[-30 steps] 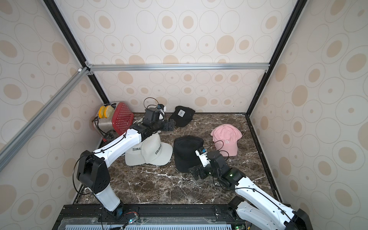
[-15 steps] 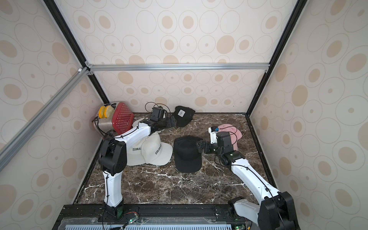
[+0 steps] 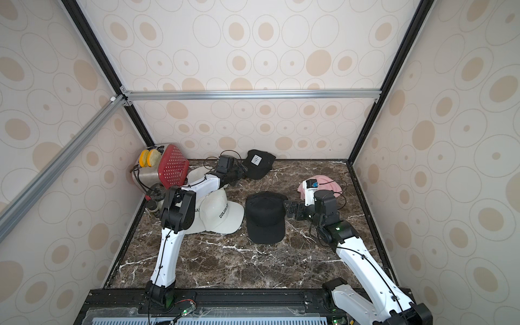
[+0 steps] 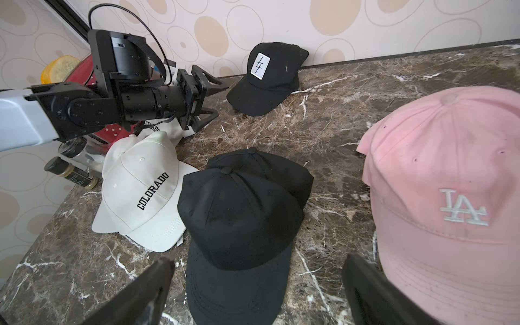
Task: Stack the baseball caps by color
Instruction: Pick up the baseball cap from the center of the board.
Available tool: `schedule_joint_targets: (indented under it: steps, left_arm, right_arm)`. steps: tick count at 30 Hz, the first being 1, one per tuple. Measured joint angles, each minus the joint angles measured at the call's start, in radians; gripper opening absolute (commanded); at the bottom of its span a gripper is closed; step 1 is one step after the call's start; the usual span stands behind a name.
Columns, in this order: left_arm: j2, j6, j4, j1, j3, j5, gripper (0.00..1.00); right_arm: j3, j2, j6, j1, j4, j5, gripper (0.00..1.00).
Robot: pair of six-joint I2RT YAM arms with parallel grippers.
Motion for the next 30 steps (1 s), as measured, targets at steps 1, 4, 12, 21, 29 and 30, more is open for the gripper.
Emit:
schedule_joint_targets:
  steps: [1, 4, 12, 21, 29, 30]
  left_arm:
    - [0.018, -0.01, 0.006, 0.0, 0.018, -0.001, 0.73]
    - [0.057, -0.037, 0.023, 0.0, 0.051, -0.011, 0.69]
    - [0.176, -0.132, 0.075, 0.0, 0.172, 0.006, 0.51]
    - [0.246, -0.224, 0.209, 0.0, 0.198, 0.018, 0.1]
    - [0.238, -0.238, 0.364, 0.002, 0.166, 0.026, 0.0]
    - [0.238, -0.238, 0.379, 0.003, 0.157, 0.029, 0.0]
  right_arm:
    - [-0.003, -0.001, 0.0, 0.0, -0.007, 0.002, 0.98]
    - [-0.007, -0.002, 0.0, 0.0, -0.028, 0.005, 0.98]
    - [-0.007, -0.009, -0.009, 0.0, -0.053, 0.025, 0.98]
    - [-0.007, -0.009, -0.018, 0.0, -0.072, 0.034, 0.98]
    - [-0.007, -0.009, -0.018, 0.0, -0.071, 0.03, 0.98]
    - [-0.007, -0.009, -0.018, 0.0, -0.071, 0.029, 0.98]
